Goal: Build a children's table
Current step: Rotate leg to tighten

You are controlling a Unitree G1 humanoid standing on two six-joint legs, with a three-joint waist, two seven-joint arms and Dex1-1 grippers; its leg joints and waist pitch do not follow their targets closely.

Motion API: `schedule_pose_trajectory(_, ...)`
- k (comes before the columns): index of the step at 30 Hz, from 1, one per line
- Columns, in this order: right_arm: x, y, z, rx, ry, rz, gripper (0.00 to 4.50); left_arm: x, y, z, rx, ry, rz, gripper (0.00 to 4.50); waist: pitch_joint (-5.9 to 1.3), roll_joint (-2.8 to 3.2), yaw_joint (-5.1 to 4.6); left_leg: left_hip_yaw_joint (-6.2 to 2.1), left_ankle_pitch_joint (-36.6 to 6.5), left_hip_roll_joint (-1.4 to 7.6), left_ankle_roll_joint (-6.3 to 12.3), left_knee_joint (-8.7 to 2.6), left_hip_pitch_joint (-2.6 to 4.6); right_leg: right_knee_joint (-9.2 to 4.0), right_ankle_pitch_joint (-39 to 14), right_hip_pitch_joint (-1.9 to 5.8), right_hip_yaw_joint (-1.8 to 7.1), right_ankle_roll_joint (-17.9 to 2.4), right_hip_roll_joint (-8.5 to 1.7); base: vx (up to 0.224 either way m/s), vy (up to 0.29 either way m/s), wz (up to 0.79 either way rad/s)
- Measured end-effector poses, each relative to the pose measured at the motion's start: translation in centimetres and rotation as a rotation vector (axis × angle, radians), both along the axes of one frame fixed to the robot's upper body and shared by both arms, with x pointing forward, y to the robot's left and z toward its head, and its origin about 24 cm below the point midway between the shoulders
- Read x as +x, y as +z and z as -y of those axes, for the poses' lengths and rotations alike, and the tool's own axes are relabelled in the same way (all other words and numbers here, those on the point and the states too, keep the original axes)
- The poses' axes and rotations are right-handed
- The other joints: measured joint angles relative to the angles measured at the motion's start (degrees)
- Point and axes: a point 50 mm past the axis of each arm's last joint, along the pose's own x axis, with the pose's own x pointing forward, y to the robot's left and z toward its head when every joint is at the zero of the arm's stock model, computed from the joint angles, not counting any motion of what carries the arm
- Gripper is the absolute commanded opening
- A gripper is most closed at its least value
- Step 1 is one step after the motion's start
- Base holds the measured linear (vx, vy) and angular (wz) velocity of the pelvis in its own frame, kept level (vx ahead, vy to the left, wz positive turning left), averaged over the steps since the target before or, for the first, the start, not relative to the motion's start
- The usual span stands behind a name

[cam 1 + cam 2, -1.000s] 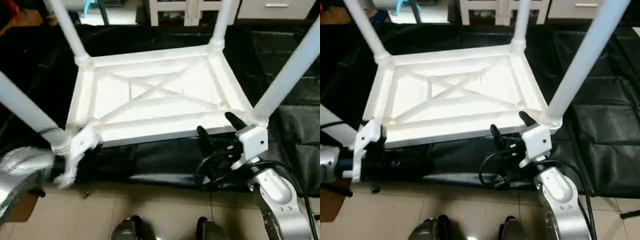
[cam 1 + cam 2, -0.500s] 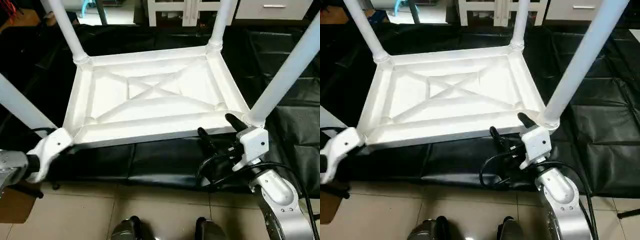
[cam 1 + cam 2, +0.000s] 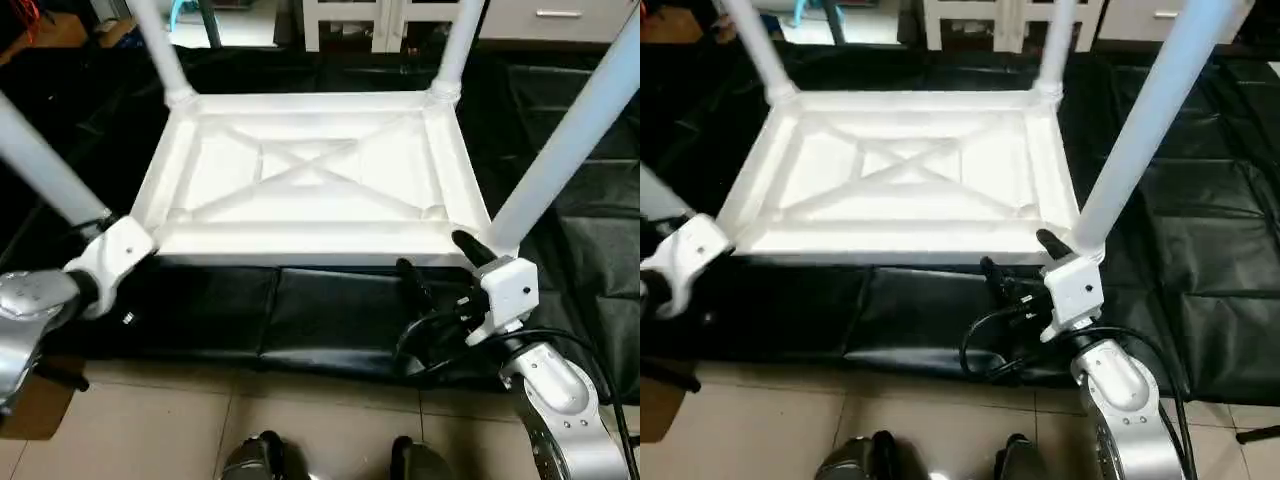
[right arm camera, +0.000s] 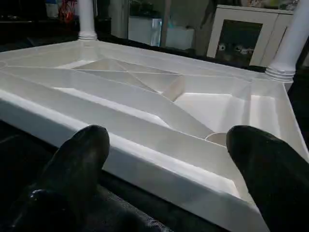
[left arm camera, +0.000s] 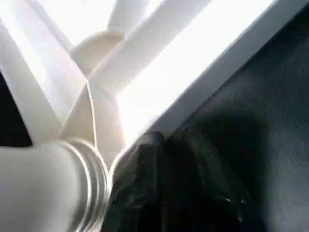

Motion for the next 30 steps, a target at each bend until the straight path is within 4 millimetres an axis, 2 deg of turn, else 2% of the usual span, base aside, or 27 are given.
schedule_pose_trajectory(4,0.2,0.3,0.7,0.002,-0.042,0.015,4.4,1.4,1.0,1.9,-0.059,-0.042,0.146,0.83,-0.01,-0.02,0.08,0.01,0.0,-0.01,0.0,0.02,-0.02,-0.02,-0.01,0.04,0.01,0.01,-0.03,0.0,0.0,0.0)
schedule_pose_trajectory(8,1.1,1.6,1.2,0.023,-0.069,0.069,4.4,2.1,1.6,4.0,-0.132,-0.097,0.243,0.83,-0.01,-0.01,-0.53,0.01,0.0,0.0,0.0,0.04,0.01,0.0,0.02,-0.02,-0.01,0.0,-0.03,0.0,0.0,0.0)
schedule_pose_trajectory(11,2.0,2.7,1.1,0.065,-0.057,0.108,4.4,2.2,1.4,5.4,-0.183,-0.131,0.261,0.83,-0.03,0.0,-0.67,0.0,0.01,0.02,-0.01,0.09,0.03,0.03,0.17,-0.05,-0.08,-0.04,0.06,0.0,0.0,0.0)
schedule_pose_trajectory(15,3.0,3.0,1.1,0.102,-0.044,0.097,4.4,2.2,1.2,6.1,-0.207,-0.144,0.272,0.83,-0.04,0.03,-0.46,0.04,0.02,0.06,-0.02,0.11,0.03,0.04,0.17,-0.05,-0.1,-0.04,0.17,0.0,0.0,0.0)
schedule_pose_trajectory(20,5.0,3.5,2.2,0.154,-0.076,0.071,4.4,2.3,0.5,8.2,-0.251,-0.193,0.269,0.83,-0.05,0.03,-0.44,0.07,0.02,0.04,-0.01,0.37,0.0,0.03,0.25,0.0,-0.03,-0.17,0.12,0.0,0.0,0.0)
schedule_pose_trajectory(23,5.6,3.8,3.2,0.167,-0.162,0.077,4.4,2.3,0.3,8.6,-0.256,-0.202,0.265,0.83,-0.05,0.04,-0.09,0.11,0.02,0.04,-0.01,0.37,-0.01,0.05,0.27,0.01,-0.05,-0.2,0.11,0.0,0.0,0.0)
schedule_pose_trajectory(30,5.6,3.8,6.1,0.134,-0.355,0.094,4.4,2.2,0.7,8.8,-0.261,-0.221,0.279,0.83,-0.05,0.05,1.02,0.16,0.03,0.02,0.0,0.38,-0.03,0.04,0.26,0.05,-0.04,-0.19,0.02,0.0,0.0,0.0)
